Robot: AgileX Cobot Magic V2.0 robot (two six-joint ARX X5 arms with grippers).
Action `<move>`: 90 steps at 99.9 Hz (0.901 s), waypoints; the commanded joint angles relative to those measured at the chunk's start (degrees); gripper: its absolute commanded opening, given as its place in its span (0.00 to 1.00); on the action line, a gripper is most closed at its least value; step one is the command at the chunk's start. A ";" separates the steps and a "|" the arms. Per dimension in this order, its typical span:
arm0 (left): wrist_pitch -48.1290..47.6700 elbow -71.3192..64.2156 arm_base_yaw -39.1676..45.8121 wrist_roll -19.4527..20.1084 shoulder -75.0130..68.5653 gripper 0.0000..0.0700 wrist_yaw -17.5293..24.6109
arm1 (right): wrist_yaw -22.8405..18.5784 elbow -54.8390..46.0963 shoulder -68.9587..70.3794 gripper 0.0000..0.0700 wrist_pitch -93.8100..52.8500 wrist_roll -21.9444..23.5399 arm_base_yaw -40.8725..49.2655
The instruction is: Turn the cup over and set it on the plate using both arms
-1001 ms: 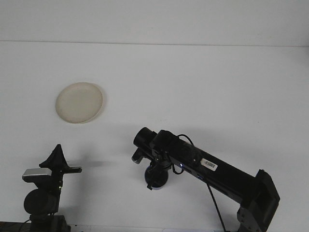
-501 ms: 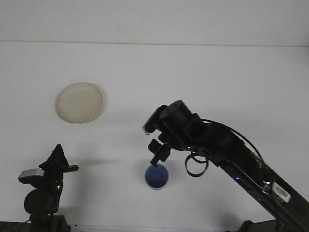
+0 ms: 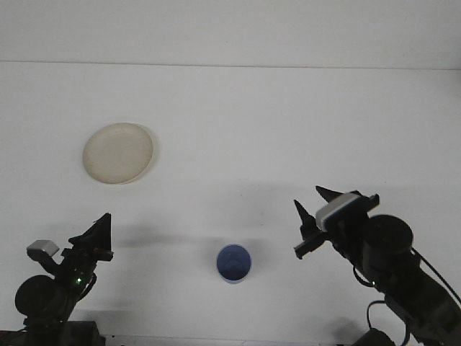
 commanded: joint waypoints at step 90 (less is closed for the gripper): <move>-41.86 49.53 -31.15 34.40 64.19 0.72 10.32 | 6.05 -23.02 -26.16 0.48 4.37 3.15 -3.65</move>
